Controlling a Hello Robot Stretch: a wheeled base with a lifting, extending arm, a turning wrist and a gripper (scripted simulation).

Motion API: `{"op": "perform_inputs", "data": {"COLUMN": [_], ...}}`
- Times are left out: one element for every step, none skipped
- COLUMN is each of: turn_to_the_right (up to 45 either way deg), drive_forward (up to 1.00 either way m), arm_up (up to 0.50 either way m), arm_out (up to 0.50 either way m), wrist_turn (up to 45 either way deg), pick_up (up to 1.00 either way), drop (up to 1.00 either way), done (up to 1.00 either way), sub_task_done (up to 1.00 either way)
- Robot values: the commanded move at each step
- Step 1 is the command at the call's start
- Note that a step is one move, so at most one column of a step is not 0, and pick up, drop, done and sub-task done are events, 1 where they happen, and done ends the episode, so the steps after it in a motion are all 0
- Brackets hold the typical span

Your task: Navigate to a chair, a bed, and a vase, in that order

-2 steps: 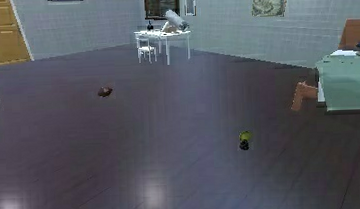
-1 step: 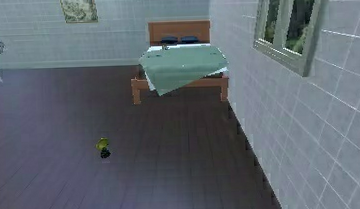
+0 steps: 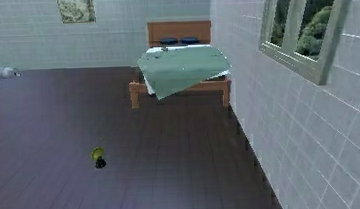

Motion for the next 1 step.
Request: {"op": "perform_inputs", "data": {"turn_to_the_right": [-45.0], "drive_forward": [0.00], "arm_up": [0.00], "arm_out": [0.00], "wrist_turn": [0.0], "pick_up": [0.00], "drop": [0.00], "done": [0.00], "sub_task_done": [0.00]}}
